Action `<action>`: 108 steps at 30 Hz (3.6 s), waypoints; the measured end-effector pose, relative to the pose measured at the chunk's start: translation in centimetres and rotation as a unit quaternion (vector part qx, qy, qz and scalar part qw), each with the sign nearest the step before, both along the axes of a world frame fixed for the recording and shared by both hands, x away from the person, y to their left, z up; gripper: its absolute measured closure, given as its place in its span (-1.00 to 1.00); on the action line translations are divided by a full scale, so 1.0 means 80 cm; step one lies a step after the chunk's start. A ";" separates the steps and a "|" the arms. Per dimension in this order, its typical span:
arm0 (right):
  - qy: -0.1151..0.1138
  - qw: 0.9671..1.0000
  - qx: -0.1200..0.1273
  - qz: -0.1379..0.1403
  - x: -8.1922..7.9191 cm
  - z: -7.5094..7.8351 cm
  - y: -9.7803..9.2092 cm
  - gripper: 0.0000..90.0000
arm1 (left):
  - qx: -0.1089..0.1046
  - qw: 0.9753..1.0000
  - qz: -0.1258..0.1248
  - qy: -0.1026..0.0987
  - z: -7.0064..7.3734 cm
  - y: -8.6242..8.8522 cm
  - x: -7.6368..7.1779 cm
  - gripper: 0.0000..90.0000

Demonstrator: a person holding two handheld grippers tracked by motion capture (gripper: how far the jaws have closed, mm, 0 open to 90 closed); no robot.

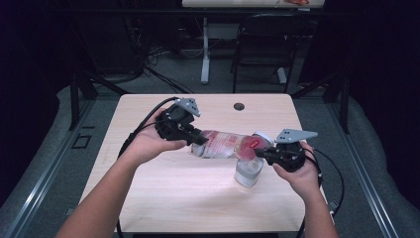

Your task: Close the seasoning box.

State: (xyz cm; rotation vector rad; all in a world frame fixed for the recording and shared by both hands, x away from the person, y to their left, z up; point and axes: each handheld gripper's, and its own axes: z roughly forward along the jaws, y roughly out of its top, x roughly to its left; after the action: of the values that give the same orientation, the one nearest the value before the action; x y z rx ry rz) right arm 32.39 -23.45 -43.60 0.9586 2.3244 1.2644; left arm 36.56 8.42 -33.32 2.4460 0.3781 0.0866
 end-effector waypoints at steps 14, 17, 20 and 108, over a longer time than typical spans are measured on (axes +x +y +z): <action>0.003 1.000 0.003 0.000 0.001 -0.001 -0.001 0.89 | -0.004 1.000 -0.001 -0.001 0.002 -0.002 0.000 0.73; 0.004 1.000 0.002 -0.001 0.001 -0.001 -0.001 0.89 | -0.007 1.000 -0.001 0.001 0.002 -0.003 0.000 0.73; 0.005 1.000 0.002 0.000 0.001 -0.001 -0.001 0.89 | -0.007 1.000 0.000 0.001 0.003 -0.003 0.000 0.73; 0.006 1.000 0.011 -0.005 0.001 0.000 -0.007 0.86 | -0.019 1.000 -0.009 0.001 0.010 -0.013 0.004 0.92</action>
State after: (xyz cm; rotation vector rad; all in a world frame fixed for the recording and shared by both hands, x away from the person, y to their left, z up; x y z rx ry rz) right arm 32.46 -23.99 -43.63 0.9865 2.3153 1.2862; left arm 36.88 7.41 -32.52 2.4114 0.3561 0.0682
